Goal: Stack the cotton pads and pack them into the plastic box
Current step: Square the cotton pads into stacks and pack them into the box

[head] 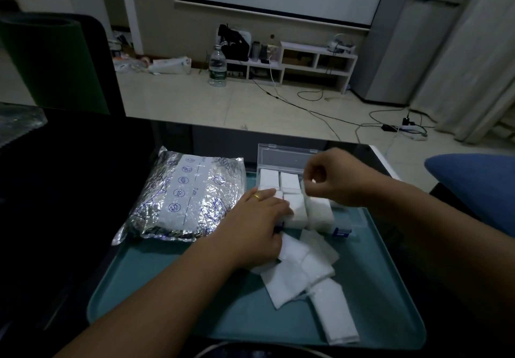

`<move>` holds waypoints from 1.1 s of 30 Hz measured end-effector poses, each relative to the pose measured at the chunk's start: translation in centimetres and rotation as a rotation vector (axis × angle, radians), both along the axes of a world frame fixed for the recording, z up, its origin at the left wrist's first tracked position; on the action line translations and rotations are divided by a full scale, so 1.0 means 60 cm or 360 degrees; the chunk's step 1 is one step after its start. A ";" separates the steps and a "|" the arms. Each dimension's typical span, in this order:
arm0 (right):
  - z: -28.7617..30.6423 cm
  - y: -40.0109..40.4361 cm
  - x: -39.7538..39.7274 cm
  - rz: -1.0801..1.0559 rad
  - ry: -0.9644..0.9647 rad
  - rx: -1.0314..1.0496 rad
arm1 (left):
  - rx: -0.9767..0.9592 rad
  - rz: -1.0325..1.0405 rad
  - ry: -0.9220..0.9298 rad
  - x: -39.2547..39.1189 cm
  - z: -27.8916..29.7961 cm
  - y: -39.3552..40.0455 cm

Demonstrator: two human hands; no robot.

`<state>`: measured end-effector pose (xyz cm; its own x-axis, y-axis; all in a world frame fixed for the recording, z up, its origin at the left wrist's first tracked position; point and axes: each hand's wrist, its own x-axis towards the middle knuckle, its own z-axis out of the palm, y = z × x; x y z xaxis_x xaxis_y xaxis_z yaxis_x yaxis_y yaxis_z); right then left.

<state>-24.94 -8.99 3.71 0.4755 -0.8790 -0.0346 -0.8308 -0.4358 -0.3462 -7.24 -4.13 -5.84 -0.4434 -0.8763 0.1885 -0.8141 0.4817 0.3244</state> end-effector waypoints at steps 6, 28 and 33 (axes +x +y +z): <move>-0.009 0.115 -0.045 -0.0113 -0.0846 0.0325 | -0.0094 0.0121 0.0208 -0.004 0.028 0.023; -0.094 0.206 -0.058 -0.0165 -0.0130 -0.0049 | 0.0074 0.0387 -0.0143 -0.033 0.030 0.130; -0.092 0.192 -0.044 -0.0359 -0.0041 -0.0214 | 0.0168 0.0467 0.0131 -0.047 0.017 0.118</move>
